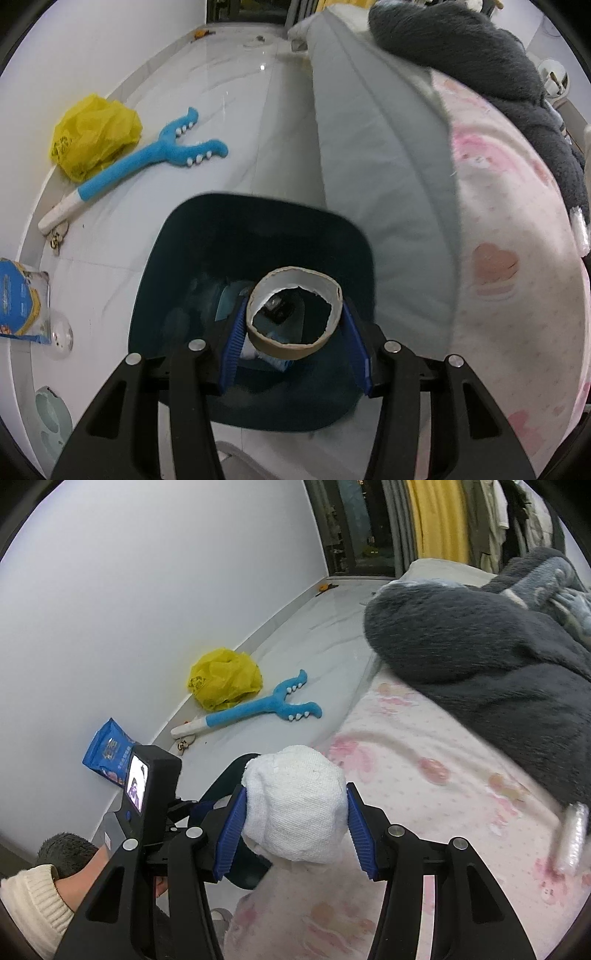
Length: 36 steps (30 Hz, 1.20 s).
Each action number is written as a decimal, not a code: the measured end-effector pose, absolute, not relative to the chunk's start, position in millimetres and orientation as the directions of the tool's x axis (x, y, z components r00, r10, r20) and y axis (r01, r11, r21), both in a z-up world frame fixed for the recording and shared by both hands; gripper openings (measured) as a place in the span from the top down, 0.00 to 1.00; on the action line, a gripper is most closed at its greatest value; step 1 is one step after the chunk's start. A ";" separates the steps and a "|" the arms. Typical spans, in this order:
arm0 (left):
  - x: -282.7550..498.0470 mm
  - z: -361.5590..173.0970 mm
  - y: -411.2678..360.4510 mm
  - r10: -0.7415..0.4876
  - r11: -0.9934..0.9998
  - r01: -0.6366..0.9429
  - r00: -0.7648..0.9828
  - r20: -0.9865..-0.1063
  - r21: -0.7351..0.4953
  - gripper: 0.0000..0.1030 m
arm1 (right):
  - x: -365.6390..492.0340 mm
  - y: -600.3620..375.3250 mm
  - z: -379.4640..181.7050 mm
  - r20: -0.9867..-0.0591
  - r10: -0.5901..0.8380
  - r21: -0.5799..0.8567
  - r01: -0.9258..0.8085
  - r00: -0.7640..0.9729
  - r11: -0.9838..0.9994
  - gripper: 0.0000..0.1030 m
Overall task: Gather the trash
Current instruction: 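Open the left gripper over the green bin to drop the tape roll, then move the right gripper over the bin and open it to drop the cloth ball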
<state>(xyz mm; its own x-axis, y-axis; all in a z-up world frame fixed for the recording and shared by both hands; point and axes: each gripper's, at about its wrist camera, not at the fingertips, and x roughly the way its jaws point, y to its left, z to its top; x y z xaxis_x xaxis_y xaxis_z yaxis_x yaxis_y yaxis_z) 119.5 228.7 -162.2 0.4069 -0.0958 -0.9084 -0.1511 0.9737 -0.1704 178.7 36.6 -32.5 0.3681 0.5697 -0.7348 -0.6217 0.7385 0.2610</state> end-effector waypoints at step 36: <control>76.0 -118.7 317.3 -0.094 0.962 -0.170 0.530 -0.843 -0.214 0.25 | 182.3 174.3 -127.5 -0.867 0.462 0.238 -0.659 0.186 0.713 0.48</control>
<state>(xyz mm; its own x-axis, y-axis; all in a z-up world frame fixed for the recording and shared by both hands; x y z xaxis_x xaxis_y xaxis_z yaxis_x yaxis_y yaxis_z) 76.0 317.3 -118.7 0.5296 -0.0937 -0.8430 -0.1703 0.9619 -0.2139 182.3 174.3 -127.5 0.1864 0.4617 -0.8672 -0.6593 0.7132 0.2379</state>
